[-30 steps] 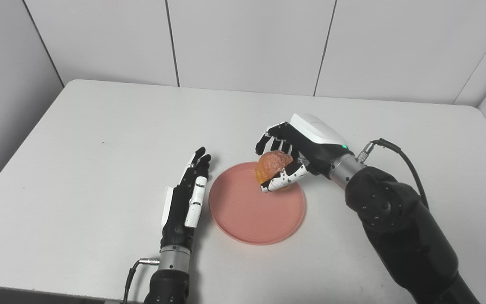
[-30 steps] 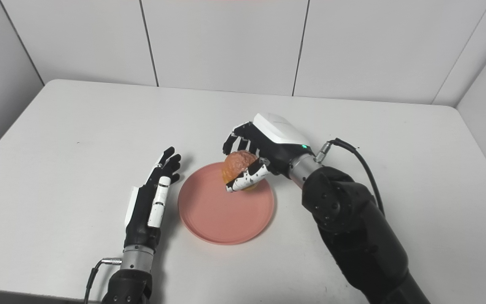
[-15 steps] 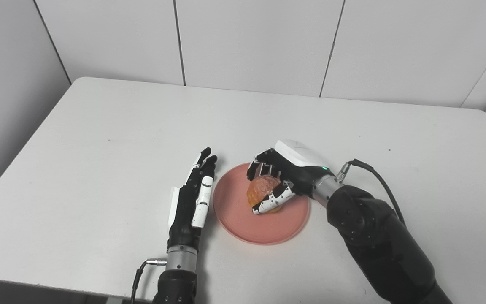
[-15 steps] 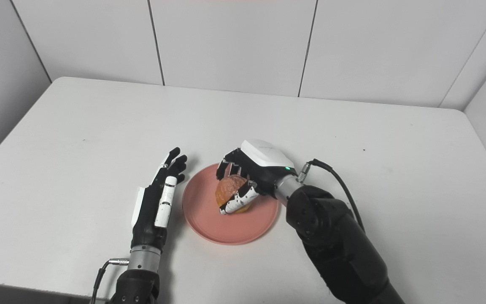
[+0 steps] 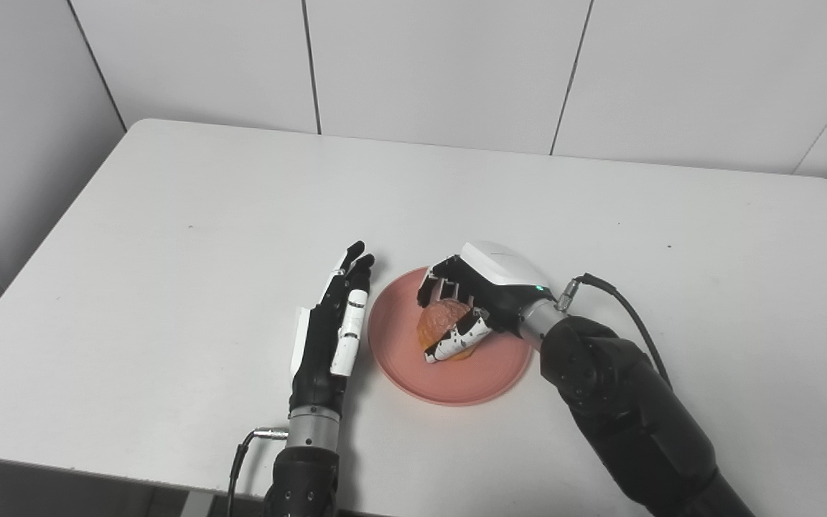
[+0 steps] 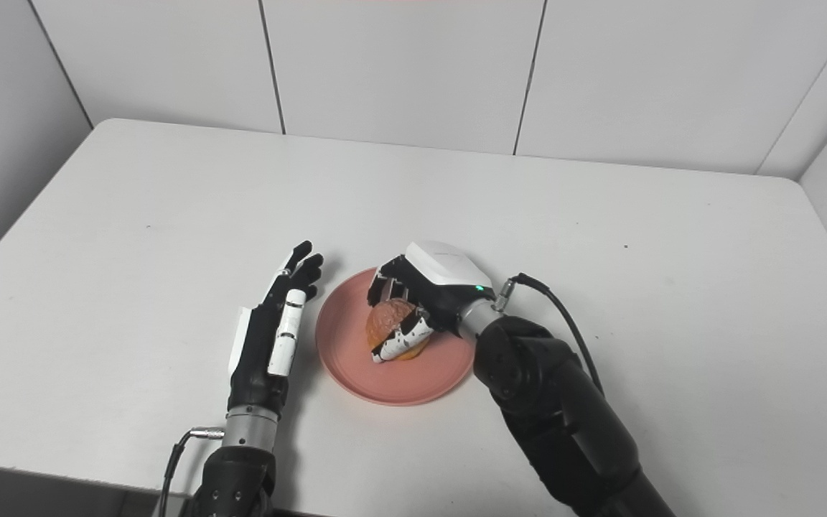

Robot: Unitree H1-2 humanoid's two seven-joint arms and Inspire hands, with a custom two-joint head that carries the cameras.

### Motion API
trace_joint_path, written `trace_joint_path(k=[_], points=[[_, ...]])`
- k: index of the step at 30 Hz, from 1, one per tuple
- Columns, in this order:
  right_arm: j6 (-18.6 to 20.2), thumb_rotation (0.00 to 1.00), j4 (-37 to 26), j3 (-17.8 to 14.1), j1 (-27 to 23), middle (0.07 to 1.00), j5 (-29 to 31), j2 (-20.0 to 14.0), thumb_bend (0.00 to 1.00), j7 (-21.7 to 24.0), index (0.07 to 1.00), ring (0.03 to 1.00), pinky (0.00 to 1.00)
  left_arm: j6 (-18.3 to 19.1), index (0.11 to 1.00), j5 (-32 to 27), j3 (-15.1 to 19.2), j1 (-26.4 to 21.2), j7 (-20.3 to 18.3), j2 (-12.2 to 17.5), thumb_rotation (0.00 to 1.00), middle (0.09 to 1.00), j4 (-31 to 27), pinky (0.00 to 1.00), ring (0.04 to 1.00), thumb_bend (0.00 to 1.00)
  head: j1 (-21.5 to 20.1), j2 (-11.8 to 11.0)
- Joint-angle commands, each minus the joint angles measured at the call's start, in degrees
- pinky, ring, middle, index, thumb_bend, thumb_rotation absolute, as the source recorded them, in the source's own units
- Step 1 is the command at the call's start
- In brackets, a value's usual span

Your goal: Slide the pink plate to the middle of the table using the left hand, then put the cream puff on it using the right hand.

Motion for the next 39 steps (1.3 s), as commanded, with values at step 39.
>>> trace_joint_path(k=[39], points=[[-0.72,0.29,-13.15,-4.37,-2.01,0.776,-2.99,-2.02,0.85,7.12,0.85,0.641,0.45,-0.83,0.877,-0.26,0.13,0.03,0.26,-0.46,1.0,0.879,-2.22,0.86,0.879,0.49,-1.04,0.12]])
